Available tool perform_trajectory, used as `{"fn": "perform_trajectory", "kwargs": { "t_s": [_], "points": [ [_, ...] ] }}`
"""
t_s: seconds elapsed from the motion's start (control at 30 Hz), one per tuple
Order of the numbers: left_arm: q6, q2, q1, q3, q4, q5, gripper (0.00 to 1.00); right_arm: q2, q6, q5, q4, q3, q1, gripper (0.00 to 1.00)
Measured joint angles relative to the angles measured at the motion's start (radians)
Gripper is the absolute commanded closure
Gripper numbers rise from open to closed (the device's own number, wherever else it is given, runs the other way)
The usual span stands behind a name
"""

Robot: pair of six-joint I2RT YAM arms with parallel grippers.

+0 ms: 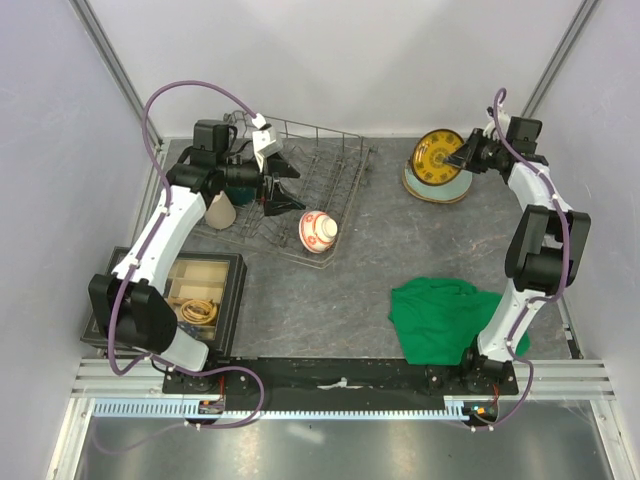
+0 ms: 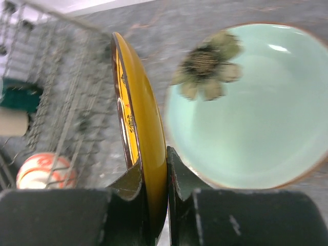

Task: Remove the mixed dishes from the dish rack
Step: Place the plate at the center of the board.

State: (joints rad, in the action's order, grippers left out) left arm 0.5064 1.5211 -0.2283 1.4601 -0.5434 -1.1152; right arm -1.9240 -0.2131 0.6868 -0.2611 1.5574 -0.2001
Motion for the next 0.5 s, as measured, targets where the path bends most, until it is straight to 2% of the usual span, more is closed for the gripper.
{"fn": "perform_trajectory", "kwargs": {
  "t_s": [0.23,0.5],
  "points": [
    [0.008,0.008,0.002,-0.011,0.0,0.004,0.01,-0.154,-0.013,-0.009,0.013,0.08,-0.047,1.0],
    [0.008,0.053,0.002,-0.011,0.0,0.004,0.01,-0.226,-0.016,-0.021,0.013,0.121,-0.051,1.0]
  ]
}}
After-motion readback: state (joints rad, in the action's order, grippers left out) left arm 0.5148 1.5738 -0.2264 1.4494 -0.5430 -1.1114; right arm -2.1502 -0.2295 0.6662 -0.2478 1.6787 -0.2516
